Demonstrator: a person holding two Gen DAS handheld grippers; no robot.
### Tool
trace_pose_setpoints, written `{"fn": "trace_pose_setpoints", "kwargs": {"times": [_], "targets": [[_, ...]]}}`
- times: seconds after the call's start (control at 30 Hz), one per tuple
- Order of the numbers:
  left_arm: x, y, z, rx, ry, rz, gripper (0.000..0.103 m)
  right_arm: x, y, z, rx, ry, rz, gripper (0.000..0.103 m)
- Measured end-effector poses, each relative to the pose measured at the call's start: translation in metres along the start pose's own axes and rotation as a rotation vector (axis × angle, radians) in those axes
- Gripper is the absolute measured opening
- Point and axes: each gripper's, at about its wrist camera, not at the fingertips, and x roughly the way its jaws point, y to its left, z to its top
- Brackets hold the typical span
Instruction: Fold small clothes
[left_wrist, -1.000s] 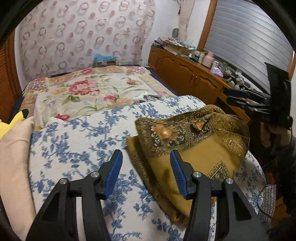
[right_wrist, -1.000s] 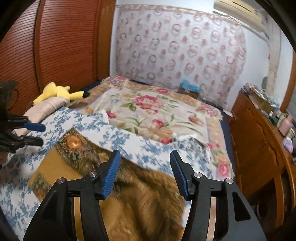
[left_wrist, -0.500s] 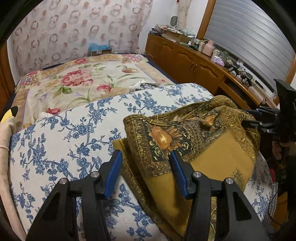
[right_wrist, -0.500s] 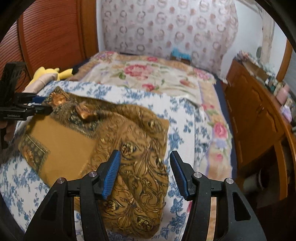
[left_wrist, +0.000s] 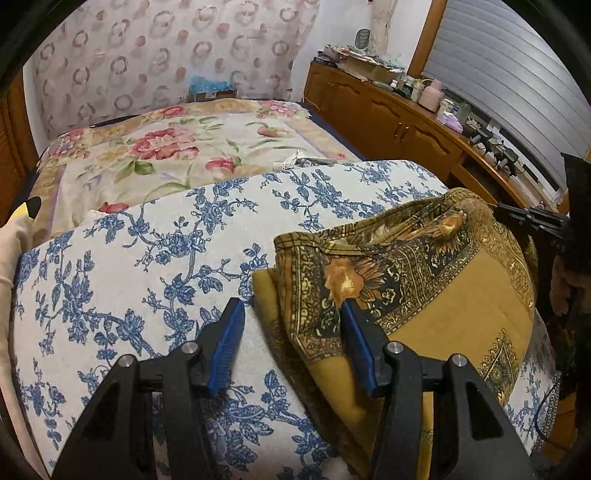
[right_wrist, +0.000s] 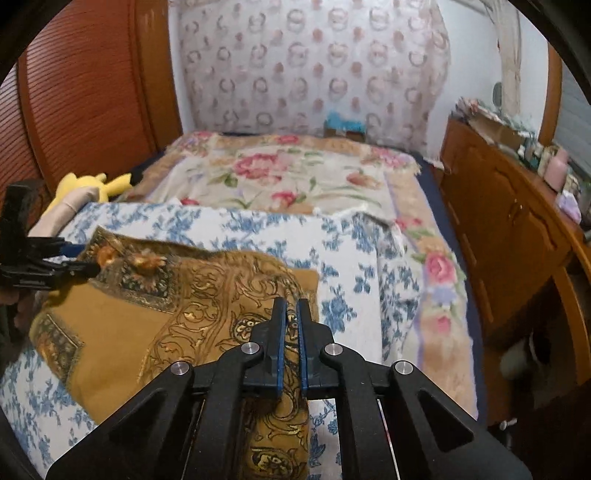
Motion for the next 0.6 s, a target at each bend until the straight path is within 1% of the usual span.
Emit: {"fn": "trace_pose_setpoints", "kwargs": {"times": [0.03, 0.1, 0.13, 0.17, 0.2, 0.23, 0.3, 0.33, 0.37, 0.43, 0.53, 0.6], "targets": [[0.001, 0.0, 0.001, -0.002, 0.0, -0.001, 0.054, -0.001, -0.001, -0.001, 0.005, 0.001, -0.001, 0.005], [0.002, 0.002, 0.004, -0.009, 0.0, -0.004, 0.054, -0.001, -0.002, -0.003, 0.017, 0.01, -0.016, 0.017], [0.002, 0.003, 0.005, -0.012, 0.0, -0.005, 0.054, -0.001, -0.002, -0.005, 0.021, 0.016, -0.016, 0.033], [0.003, 0.003, 0.006, -0.015, -0.001, -0.008, 0.054, -0.001, -0.002, -0.006, 0.03, 0.022, -0.002, 0.052], [0.003, 0.004, 0.006, -0.018, -0.002, -0.011, 0.054, 0.0, -0.003, -0.008, 0.036, 0.026, 0.014, 0.057], [0.004, 0.005, 0.007, -0.023, -0.004, -0.015, 0.054, 0.001, -0.003, -0.01, 0.045, 0.035, 0.025, 0.06], [0.005, 0.008, 0.008, -0.035, -0.011, -0.029, 0.053, 0.007, -0.003, -0.014, 0.05, 0.059, 0.019, 0.065], [0.005, 0.009, 0.009, -0.038, -0.013, -0.035, 0.052, 0.01, -0.004, -0.016, 0.055, 0.066, 0.018, 0.067], [0.005, 0.009, 0.009, -0.04, -0.013, -0.041, 0.047, 0.012, -0.004, -0.018, 0.062, 0.071, 0.019, 0.069], [0.006, 0.01, 0.01, -0.039, -0.009, -0.058, 0.043, 0.019, -0.007, -0.02, 0.077, 0.091, 0.015, 0.073], [0.007, 0.012, 0.011, -0.042, -0.007, -0.07, 0.039, 0.027, -0.01, -0.022, 0.099, 0.101, 0.047, 0.075], [0.007, 0.012, 0.012, -0.049, -0.007, -0.077, 0.037, 0.033, -0.014, -0.023, 0.128, 0.116, 0.091, 0.075]]}}
